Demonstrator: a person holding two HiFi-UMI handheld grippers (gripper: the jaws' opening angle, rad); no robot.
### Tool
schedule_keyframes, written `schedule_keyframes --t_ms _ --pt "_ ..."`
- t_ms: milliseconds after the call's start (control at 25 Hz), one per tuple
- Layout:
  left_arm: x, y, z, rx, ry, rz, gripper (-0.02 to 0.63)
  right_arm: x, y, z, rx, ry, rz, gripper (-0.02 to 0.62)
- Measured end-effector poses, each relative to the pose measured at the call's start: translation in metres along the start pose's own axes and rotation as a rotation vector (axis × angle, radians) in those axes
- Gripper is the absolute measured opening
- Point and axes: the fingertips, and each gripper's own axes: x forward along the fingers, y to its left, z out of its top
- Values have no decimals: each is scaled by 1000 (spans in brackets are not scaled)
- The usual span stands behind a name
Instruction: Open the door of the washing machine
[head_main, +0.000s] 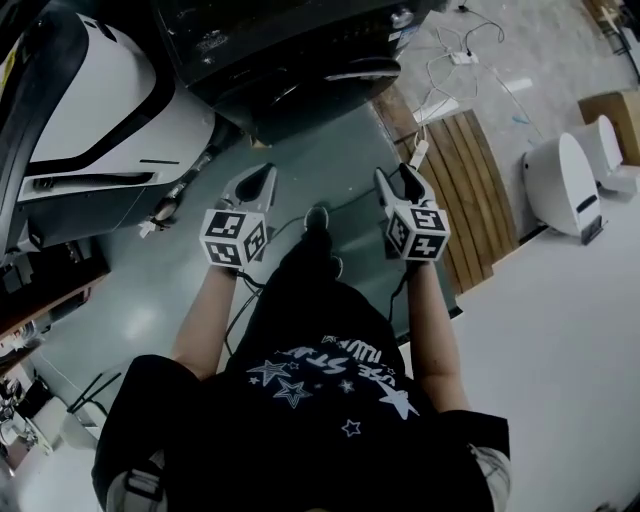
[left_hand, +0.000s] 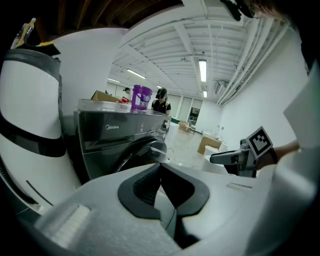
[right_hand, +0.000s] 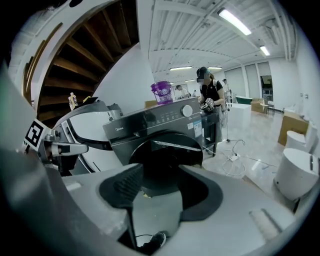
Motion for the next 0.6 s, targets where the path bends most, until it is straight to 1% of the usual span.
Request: schedule_keyframes --t_ms 200,440,600 --pt "44 20 5 1 34 -6 11 59 -23 29 -65 52 -19 222" --pt "78 30 -5 -16 88 -32 11 110 -61 57 -108 62 -55 222" --pt "93 43 -10 -31 101 -9 11 142 -84 65 -143 75 -52 222"
